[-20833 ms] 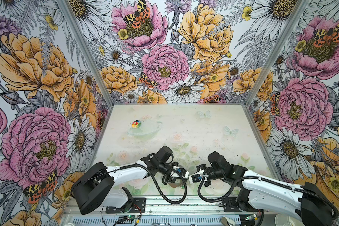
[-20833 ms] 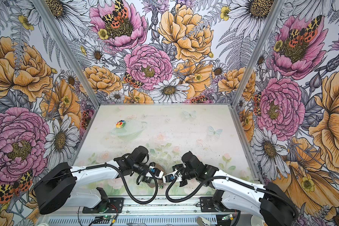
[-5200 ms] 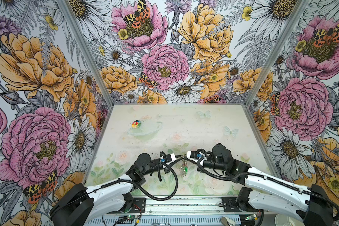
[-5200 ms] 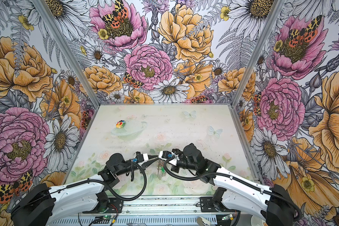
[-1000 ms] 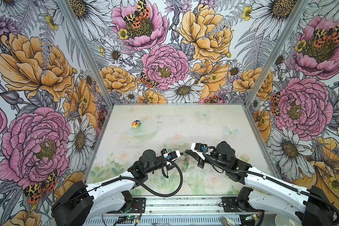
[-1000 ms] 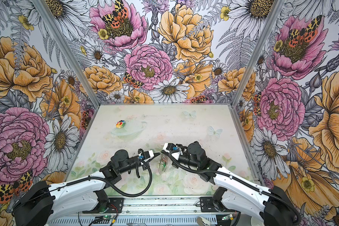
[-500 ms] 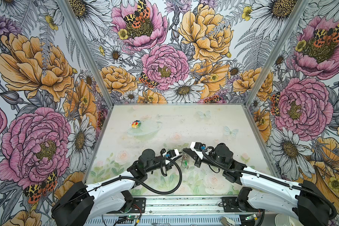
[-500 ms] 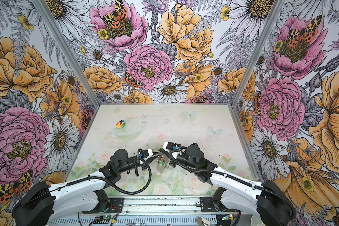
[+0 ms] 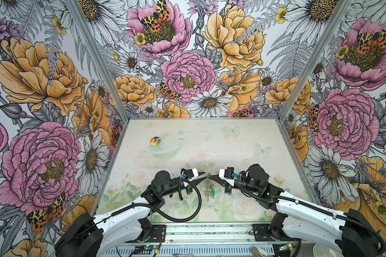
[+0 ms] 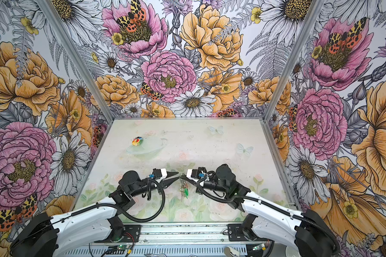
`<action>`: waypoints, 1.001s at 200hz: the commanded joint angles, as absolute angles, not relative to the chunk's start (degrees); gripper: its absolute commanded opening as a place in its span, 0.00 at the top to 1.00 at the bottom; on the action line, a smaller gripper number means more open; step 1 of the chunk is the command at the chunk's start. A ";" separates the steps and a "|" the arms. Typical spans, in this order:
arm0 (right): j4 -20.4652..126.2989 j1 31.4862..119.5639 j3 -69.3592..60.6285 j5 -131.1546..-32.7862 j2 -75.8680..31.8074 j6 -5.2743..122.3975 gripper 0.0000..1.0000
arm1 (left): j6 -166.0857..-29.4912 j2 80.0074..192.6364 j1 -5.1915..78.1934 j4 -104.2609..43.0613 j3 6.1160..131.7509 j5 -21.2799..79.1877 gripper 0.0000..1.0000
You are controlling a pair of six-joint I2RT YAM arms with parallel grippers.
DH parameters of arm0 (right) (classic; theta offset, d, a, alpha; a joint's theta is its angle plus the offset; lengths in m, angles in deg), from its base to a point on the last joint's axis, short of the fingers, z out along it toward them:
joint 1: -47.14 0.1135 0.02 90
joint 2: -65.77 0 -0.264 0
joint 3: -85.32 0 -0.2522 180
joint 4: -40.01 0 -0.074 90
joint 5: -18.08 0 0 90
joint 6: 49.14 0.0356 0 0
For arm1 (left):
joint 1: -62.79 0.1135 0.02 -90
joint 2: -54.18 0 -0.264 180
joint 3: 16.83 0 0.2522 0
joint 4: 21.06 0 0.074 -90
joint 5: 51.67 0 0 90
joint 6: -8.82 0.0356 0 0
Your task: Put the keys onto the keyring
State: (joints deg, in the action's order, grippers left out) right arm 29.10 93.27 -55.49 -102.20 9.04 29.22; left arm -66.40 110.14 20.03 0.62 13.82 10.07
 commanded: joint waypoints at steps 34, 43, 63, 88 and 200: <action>23.40 93.11 -55.96 -104.64 8.29 29.08 1.00 | -68.31 111.70 20.43 1.12 14.31 2.59 0.79; 23.62 92.95 -56.11 -104.25 8.55 28.83 1.00 | -68.02 111.56 20.48 0.76 14.38 2.71 0.79; 24.21 92.92 -56.28 -103.78 9.29 28.57 1.00 | -67.47 110.90 20.82 0.51 13.70 4.22 0.79; 25.02 92.93 -56.39 -103.83 10.04 28.48 1.00 | -67.08 109.55 21.26 0.69 13.02 5.81 0.79; 22.84 91.15 -56.54 -106.97 9.00 29.26 1.00 | -66.15 107.85 22.04 0.81 12.38 2.17 0.80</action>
State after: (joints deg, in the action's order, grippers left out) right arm 27.40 91.30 -56.41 -104.60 9.06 29.22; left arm -66.24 106.06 21.69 0.64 11.11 5.35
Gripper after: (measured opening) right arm 0.047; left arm 0.198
